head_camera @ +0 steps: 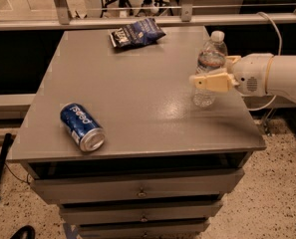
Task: Move water bottle near blue chip bag
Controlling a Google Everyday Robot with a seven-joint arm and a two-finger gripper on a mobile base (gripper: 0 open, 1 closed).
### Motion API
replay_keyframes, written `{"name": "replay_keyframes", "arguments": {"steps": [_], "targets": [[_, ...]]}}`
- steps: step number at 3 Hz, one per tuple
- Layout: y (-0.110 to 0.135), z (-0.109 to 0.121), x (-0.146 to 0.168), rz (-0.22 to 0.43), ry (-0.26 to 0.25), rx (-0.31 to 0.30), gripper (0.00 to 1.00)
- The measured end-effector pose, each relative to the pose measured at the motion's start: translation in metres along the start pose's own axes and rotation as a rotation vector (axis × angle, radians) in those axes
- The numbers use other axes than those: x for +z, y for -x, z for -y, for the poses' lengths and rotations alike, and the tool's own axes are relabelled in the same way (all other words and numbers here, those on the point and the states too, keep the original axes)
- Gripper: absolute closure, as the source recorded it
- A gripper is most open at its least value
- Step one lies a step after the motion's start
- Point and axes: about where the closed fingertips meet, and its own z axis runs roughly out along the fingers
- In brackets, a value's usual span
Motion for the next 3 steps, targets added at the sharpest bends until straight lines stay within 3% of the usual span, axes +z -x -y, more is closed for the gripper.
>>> {"name": "replay_keyframes", "arguments": {"steps": [2,3], "targets": [[0.006,0.015,-0.009,-0.013,-0.053,-0.072,0.88],[0.019,0.040,-0.030,-0.059,-0.127,-0.111,1.00]]}}
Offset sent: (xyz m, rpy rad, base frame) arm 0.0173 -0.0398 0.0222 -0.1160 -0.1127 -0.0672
